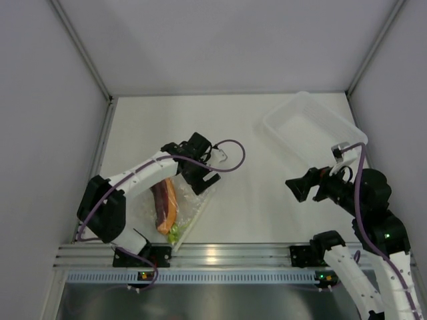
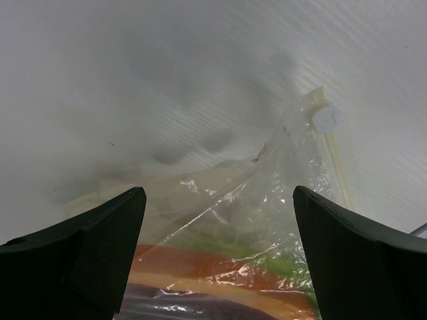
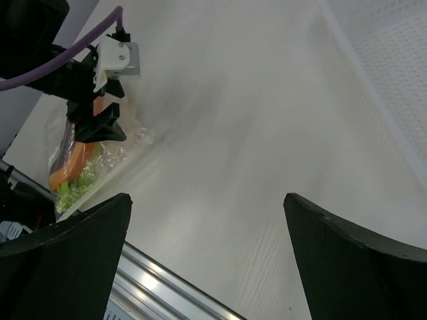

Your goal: Open the zip-top bag and remove the fake food

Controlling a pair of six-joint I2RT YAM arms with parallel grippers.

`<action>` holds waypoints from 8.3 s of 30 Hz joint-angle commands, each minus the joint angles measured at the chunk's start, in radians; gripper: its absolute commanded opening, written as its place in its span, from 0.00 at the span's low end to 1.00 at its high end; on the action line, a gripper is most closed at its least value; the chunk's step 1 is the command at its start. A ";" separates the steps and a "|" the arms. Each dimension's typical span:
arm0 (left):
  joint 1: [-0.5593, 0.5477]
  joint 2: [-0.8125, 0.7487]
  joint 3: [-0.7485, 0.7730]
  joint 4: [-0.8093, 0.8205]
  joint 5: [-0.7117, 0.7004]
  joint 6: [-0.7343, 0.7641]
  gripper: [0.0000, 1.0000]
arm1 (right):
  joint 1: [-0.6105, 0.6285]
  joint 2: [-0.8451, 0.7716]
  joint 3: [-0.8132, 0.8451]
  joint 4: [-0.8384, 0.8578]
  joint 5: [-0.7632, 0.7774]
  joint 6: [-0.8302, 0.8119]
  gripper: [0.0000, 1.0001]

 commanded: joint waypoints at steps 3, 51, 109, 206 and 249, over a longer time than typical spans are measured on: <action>0.003 0.104 -0.012 -0.005 0.067 0.003 0.98 | 0.011 -0.029 -0.021 0.063 -0.067 0.006 0.99; -0.003 -0.223 0.171 0.221 0.574 -0.257 0.00 | 0.445 0.328 -0.230 0.866 -0.075 0.179 0.74; -0.020 -0.390 0.217 0.492 1.065 -0.230 0.81 | 0.519 0.354 0.181 0.304 -0.335 -0.313 0.00; -0.035 -0.349 0.117 0.559 0.960 -0.267 0.00 | 0.522 0.561 0.295 0.553 -0.479 -0.200 0.25; -0.031 -0.381 0.123 0.564 0.540 -0.363 0.00 | 0.520 0.436 0.143 0.482 -0.185 -0.298 0.00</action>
